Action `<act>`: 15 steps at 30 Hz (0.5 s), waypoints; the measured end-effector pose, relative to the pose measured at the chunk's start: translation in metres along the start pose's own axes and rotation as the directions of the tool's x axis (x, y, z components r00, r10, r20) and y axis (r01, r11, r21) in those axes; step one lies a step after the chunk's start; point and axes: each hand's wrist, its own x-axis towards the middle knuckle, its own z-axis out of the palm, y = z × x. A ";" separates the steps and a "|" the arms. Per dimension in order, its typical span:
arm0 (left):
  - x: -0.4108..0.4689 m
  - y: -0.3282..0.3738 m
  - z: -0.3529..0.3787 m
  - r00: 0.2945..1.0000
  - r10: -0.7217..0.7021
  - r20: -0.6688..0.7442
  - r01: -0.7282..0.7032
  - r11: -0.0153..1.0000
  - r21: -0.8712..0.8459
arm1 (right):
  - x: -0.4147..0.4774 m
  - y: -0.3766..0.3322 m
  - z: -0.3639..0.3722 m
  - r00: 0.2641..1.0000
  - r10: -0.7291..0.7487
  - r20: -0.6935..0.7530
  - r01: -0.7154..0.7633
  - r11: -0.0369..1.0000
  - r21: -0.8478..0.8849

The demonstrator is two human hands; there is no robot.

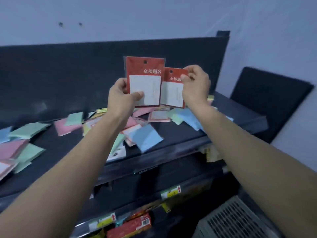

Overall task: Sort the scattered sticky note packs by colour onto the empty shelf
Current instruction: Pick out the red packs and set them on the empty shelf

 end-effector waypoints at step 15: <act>-0.212 0.050 0.261 0.434 0.185 0.881 0.108 0.961 -0.255 | -0.141 0.018 -0.394 0.712 0.080 -0.697 -0.365 0.891 -0.270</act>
